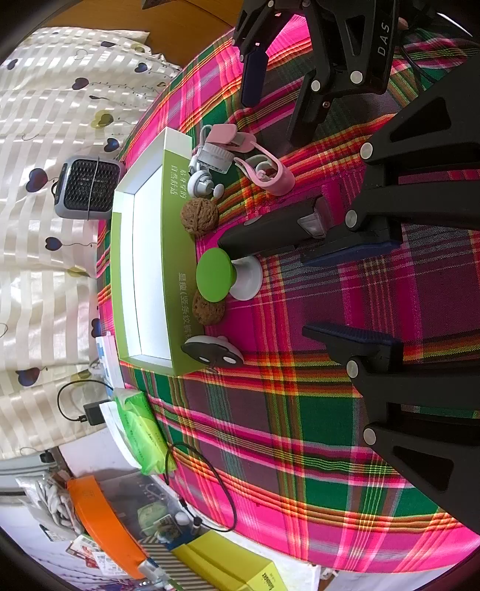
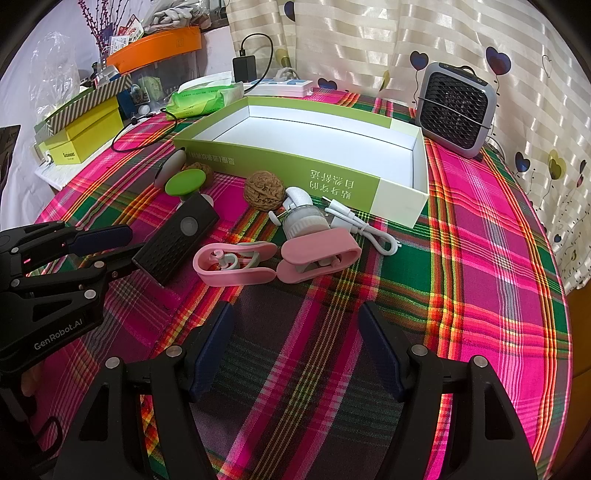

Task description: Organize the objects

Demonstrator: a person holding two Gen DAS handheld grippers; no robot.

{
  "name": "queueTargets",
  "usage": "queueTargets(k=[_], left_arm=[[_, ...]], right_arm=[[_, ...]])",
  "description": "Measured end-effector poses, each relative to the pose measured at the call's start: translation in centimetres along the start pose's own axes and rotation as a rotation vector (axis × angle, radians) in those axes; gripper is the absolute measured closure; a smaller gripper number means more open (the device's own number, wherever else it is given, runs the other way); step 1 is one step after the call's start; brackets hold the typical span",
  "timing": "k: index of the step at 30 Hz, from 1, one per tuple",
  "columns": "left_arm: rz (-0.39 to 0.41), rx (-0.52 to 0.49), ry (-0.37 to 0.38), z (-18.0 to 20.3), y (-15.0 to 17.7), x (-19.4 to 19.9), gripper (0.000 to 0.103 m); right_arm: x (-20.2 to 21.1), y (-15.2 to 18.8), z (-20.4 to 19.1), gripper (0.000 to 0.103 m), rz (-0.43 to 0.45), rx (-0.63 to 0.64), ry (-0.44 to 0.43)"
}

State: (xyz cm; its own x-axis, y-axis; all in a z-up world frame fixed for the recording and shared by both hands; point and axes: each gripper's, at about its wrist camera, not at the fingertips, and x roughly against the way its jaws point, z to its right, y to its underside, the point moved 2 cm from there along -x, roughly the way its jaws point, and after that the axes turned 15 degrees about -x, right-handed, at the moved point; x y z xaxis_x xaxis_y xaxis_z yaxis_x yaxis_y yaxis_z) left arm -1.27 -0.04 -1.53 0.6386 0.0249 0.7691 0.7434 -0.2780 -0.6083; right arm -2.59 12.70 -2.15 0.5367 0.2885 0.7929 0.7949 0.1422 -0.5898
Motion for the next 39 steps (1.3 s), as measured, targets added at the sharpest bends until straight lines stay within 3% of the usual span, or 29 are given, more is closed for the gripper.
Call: queueTargets(k=[39], left_arm=[[0.0,0.003,0.002,-0.02,-0.39,-0.2,0.073]], right_arm=[[-0.01,-0.01,-0.01,0.033,0.0,-0.004,-0.004]])
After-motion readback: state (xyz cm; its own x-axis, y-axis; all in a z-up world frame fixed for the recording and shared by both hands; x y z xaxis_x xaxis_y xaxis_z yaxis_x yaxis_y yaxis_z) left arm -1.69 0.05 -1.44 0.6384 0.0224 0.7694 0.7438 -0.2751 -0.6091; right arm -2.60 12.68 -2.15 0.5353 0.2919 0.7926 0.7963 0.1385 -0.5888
